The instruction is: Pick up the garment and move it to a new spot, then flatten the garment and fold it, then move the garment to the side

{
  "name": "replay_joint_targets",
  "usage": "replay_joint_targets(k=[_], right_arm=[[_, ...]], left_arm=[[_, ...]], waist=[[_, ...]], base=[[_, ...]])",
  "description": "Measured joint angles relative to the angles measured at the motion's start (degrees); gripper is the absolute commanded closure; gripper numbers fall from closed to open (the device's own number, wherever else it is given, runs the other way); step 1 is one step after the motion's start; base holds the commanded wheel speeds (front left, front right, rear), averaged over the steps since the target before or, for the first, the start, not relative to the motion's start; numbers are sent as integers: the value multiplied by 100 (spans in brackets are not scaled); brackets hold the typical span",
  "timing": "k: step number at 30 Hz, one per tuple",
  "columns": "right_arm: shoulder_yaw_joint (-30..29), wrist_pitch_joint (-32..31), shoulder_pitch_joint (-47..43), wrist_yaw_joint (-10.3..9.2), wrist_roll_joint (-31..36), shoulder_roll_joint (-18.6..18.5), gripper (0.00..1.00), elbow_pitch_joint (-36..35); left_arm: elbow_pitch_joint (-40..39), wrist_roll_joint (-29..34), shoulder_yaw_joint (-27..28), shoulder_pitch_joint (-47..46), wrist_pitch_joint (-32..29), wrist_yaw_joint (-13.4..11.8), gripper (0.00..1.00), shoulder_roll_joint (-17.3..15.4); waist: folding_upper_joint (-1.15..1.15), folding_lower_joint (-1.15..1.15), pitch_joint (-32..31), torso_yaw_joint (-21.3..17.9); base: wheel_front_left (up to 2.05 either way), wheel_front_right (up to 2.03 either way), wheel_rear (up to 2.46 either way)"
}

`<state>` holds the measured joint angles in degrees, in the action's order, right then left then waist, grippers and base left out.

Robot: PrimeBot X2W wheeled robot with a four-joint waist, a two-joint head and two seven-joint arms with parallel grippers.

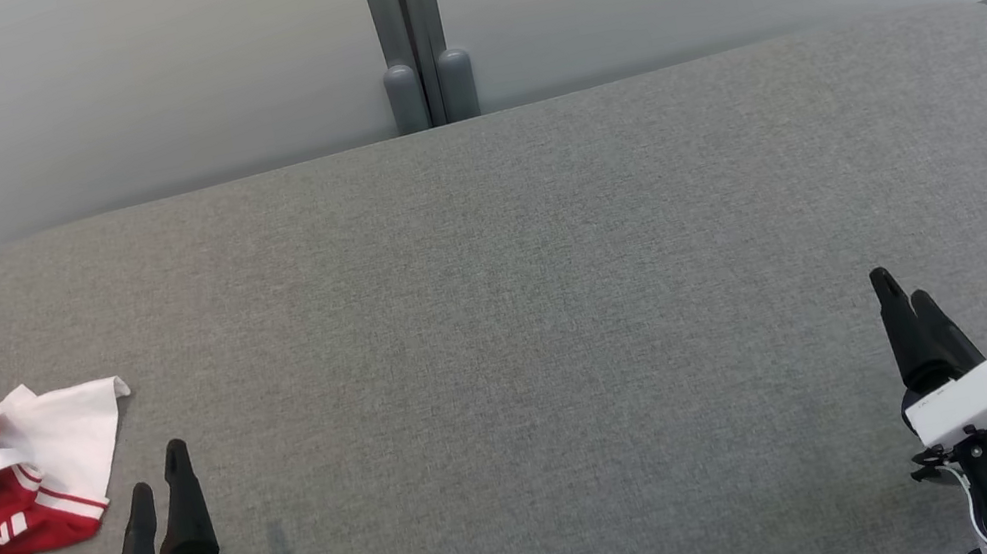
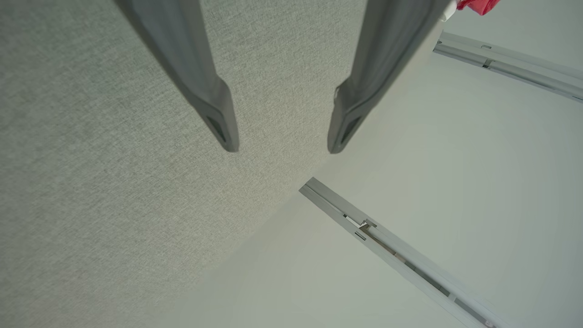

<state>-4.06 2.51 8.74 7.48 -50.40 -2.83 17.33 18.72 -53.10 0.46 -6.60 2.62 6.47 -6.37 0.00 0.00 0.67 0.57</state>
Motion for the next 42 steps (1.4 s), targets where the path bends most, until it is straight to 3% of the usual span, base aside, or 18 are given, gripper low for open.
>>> replay_joint_targets(k=[23,42], right_arm=[[54,417,121,0,2104,29,0,77],[56,709,241,0,3234,26,0,182]], left_arm=[[152,1842,-576,-14,407,-355,0,-330],[-99,2897,-734,-19,692,-571,0,-423]], waist=[[0,0,27,54],[0,0,77,80]], base=[[0,0,0],[0,0,0]])
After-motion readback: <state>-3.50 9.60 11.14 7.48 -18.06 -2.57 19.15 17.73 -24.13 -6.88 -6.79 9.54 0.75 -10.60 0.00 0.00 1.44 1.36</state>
